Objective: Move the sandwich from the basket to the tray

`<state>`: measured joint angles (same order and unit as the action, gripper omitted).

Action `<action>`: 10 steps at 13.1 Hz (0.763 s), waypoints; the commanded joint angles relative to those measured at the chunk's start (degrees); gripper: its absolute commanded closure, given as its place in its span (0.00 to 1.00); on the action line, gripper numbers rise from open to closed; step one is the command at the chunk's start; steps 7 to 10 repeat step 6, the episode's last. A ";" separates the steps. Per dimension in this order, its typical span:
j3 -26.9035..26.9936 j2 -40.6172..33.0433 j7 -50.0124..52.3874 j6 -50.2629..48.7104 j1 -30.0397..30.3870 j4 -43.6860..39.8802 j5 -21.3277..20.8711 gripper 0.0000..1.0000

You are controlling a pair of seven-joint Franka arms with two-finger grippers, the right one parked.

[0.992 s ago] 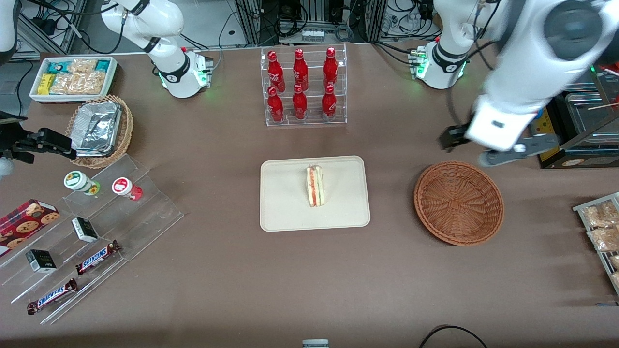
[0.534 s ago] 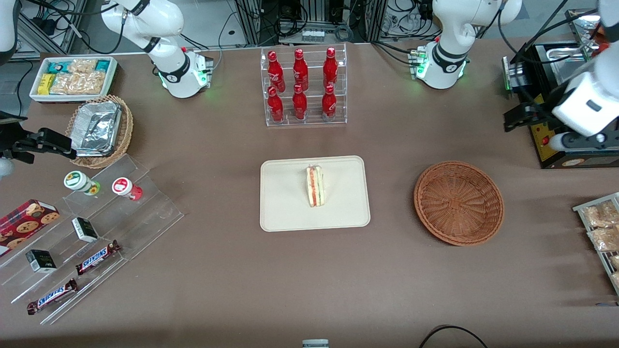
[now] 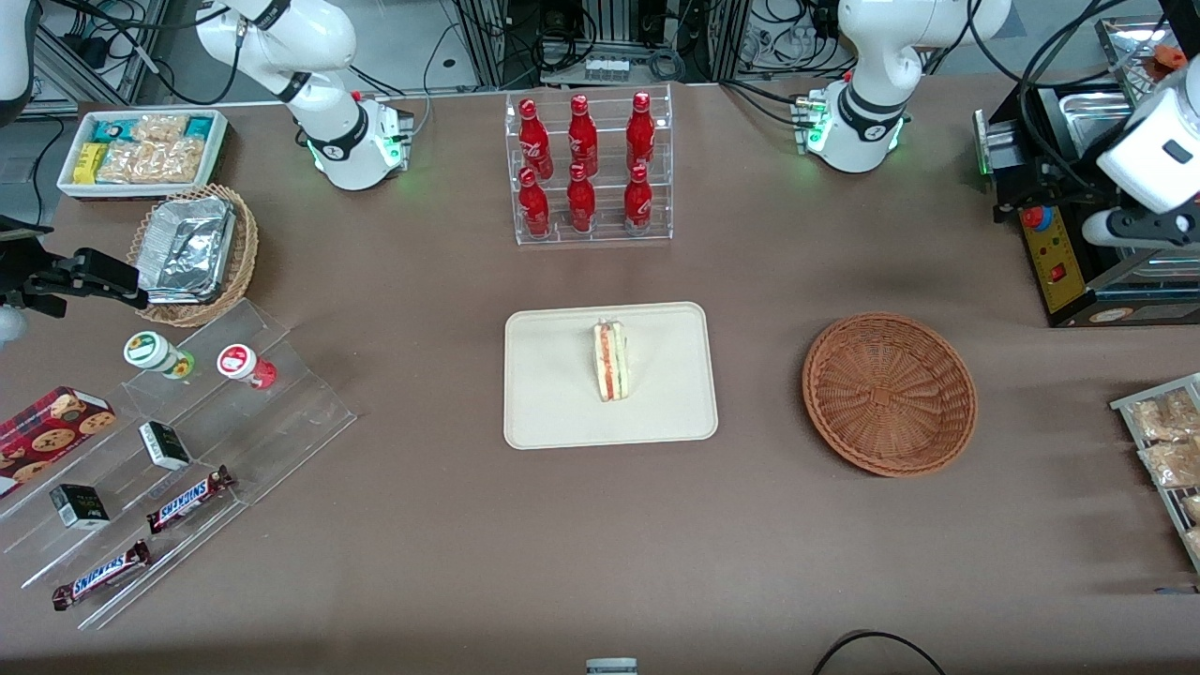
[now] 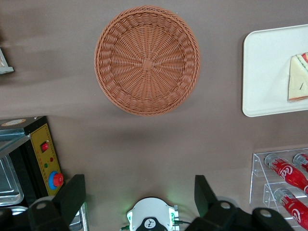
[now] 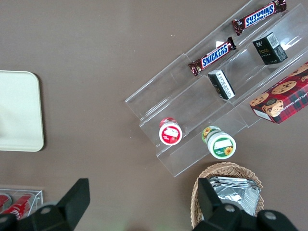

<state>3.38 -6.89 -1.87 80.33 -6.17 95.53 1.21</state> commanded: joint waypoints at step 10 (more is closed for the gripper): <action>-1.19 3.28 -1.12 1.05 1.60 -8.16 -0.77 0.00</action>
